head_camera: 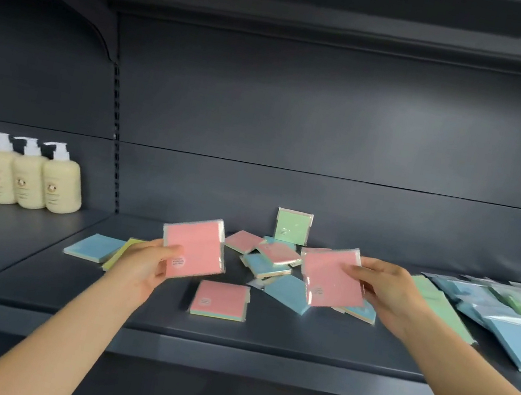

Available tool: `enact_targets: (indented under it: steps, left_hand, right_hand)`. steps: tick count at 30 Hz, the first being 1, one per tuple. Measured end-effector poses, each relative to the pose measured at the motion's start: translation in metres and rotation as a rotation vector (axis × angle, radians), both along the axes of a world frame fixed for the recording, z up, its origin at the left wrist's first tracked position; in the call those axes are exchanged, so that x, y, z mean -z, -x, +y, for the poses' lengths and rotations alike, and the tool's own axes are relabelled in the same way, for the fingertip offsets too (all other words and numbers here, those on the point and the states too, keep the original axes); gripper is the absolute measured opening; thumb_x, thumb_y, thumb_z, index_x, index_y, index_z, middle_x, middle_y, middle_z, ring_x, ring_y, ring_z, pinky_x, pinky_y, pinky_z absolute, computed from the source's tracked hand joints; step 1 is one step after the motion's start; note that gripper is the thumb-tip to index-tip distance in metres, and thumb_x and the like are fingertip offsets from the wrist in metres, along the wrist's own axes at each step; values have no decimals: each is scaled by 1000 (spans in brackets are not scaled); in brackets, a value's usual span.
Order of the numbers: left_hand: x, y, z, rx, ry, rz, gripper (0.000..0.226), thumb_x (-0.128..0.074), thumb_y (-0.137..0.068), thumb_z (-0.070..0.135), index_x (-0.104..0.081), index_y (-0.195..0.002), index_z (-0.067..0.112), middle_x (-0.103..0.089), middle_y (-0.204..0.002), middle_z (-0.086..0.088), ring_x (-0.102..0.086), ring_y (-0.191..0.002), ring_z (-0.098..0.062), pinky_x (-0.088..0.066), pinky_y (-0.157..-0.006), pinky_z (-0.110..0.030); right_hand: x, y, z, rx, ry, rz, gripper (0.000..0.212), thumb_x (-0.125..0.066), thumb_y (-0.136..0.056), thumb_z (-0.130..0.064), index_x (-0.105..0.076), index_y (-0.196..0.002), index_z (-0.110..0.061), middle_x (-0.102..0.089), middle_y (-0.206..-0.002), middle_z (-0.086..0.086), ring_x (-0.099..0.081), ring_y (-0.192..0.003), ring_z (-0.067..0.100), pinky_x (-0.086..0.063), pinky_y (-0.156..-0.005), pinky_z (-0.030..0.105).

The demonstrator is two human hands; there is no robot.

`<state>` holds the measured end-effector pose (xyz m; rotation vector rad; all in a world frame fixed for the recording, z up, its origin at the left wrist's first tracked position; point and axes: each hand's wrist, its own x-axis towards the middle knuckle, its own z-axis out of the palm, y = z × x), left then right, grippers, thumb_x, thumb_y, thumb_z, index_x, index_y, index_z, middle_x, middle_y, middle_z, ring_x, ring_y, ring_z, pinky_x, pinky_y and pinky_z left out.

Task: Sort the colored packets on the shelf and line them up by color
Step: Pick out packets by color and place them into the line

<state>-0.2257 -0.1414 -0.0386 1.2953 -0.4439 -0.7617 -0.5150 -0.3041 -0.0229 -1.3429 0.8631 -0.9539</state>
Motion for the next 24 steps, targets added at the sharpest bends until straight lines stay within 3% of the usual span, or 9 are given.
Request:
enact_targets:
  steps: [2, 5, 9, 13, 16, 19, 21, 24]
  left_hand:
    - [1, -11, 10, -36, 37, 54, 37, -54, -90, -3, -53, -127, -1, -61, -122, -16, -58, -103, -27, -44, -91, -36]
    - [2, -20, 25, -48, 65, 101, 30, -53, -91, -1, -53, -121, 1, -62, -114, -14, -61, -95, -23, -44, -90, -35]
    - [7, -26, 37, -33, 71, 113, 28, -54, -91, -2, -52, -117, 6, -63, -104, -10, -62, -91, -21, -44, -87, -35]
    - [12, -28, 43, 4, 54, 108, 36, -55, -89, -4, -51, -123, 7, -64, -113, -11, -63, -95, -22, -47, -84, -37]
    - [16, -28, 44, 40, 36, 95, 34, -56, -89, -4, -53, -121, 7, -64, -113, -12, -63, -92, -21, -47, -79, -34]
    - [22, -27, 39, 75, -13, 74, 30, -58, -87, -4, -58, -117, 2, -65, -112, -13, -64, -94, -23, -48, -81, -35]
    - [21, -22, 31, 105, -40, 52, 27, -59, -86, -4, -60, -113, 1, -67, -108, -13, -64, -95, -25, -48, -83, -35]
    - [16, -10, 14, 151, -69, -6, 16, -61, -84, -6, -64, -98, 3, -68, -97, -13, -65, -85, -23, -52, -76, -31]
  right_hand:
    - [3, -17, 8, -3, -75, -85, 25, -64, -83, 4, -63, -107, 11, -69, -100, 20, -66, -80, 25, -57, -58, 20]
    - [12, -51, 22, -16, -172, -145, 31, -67, -79, 6, -60, -108, 16, -67, -108, 24, -66, -87, 30, -59, -71, 28]
    - [31, -100, 42, -37, -239, -15, 37, -74, -75, 4, -60, -108, 11, -69, -105, 21, -69, -90, 28, -56, -83, 35]
    - [42, -135, 50, 29, -182, 121, 33, -76, -74, -1, -61, -103, 3, -69, -99, 16, -69, -85, 27, -57, -78, 34]
    - [43, -143, 46, 110, 44, 503, 21, -76, -73, -18, -57, -77, -10, -63, -73, 8, -58, -59, 19, -52, -64, 29]
    - [43, -145, 45, 144, 188, 750, 33, -72, -71, -27, -44, -58, -15, -49, -55, 1, -45, -51, 15, -37, -50, 23]
    - [44, -143, 43, 166, 243, 781, 35, -70, -71, -27, -42, -54, -14, -45, -52, -1, -42, -51, 15, -32, -47, 23]
    - [41, -127, 43, 217, 283, 668, 35, -71, -74, -24, -47, -52, -12, -42, -52, -1, -40, -55, 16, -30, -48, 25]
